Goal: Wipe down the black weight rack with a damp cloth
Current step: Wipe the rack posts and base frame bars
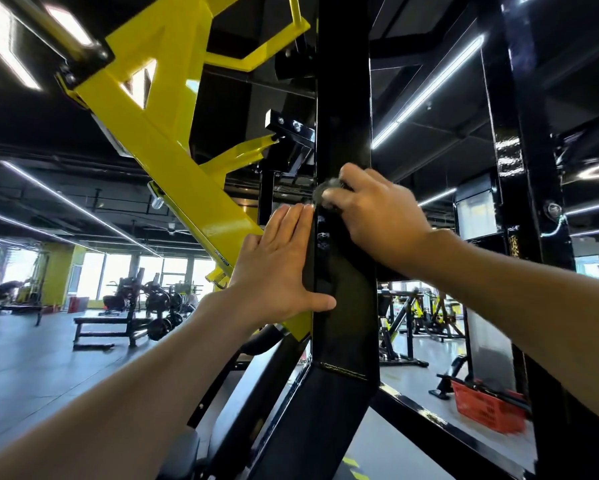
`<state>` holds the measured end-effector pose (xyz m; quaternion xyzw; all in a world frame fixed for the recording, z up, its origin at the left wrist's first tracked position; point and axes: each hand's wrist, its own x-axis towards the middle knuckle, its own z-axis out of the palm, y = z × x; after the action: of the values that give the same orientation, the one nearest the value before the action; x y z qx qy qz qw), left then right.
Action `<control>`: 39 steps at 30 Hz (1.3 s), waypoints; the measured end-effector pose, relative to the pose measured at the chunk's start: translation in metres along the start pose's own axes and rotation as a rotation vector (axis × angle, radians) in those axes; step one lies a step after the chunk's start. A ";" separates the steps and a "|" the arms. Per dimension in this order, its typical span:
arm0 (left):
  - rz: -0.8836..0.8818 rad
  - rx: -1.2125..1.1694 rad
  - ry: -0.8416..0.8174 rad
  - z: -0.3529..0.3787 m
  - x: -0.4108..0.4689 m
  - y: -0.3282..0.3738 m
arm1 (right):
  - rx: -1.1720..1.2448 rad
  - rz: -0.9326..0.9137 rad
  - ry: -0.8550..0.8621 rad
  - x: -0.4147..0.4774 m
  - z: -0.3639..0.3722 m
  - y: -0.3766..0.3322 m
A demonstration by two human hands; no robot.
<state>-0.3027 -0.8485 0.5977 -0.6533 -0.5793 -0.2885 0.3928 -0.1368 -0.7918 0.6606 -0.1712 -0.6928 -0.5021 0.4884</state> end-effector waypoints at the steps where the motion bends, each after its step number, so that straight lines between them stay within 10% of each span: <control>1: 0.003 -0.007 0.006 0.001 -0.001 0.000 | 0.003 0.119 0.020 0.001 -0.002 0.002; 7: 0.000 -0.003 0.072 0.007 -0.009 -0.001 | 0.011 -0.195 -0.100 -0.046 0.000 -0.015; 11: -0.023 0.036 0.131 0.017 -0.017 0.002 | 0.034 0.116 0.000 -0.047 0.003 -0.020; 15: -0.014 0.066 0.253 0.030 -0.035 0.010 | -0.001 -0.203 -0.077 -0.066 0.006 -0.031; 19: -0.027 0.125 0.150 0.035 -0.045 0.012 | 0.004 0.043 -0.005 -0.064 0.004 -0.030; 24: -0.057 0.126 0.098 0.034 -0.048 0.016 | 0.000 -0.278 -0.088 -0.076 0.000 -0.029; 27: -0.059 0.146 0.083 0.035 -0.048 0.018 | 0.028 -0.001 0.005 -0.077 -0.003 -0.027; 32: -0.064 0.149 0.063 0.035 -0.053 0.021 | 0.047 -0.385 -0.179 -0.097 -0.004 -0.039; 36: -0.035 0.197 0.014 0.036 -0.058 0.023 | 0.073 0.019 -0.040 -0.096 -0.002 -0.036; 39: -0.038 0.202 0.009 0.037 -0.062 0.025 | 0.086 -0.281 -0.146 -0.118 0.001 -0.056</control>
<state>-0.2912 -0.8507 0.5228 -0.5979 -0.6159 -0.2391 0.4538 -0.1234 -0.7852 0.5309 -0.0876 -0.7646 -0.5213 0.3687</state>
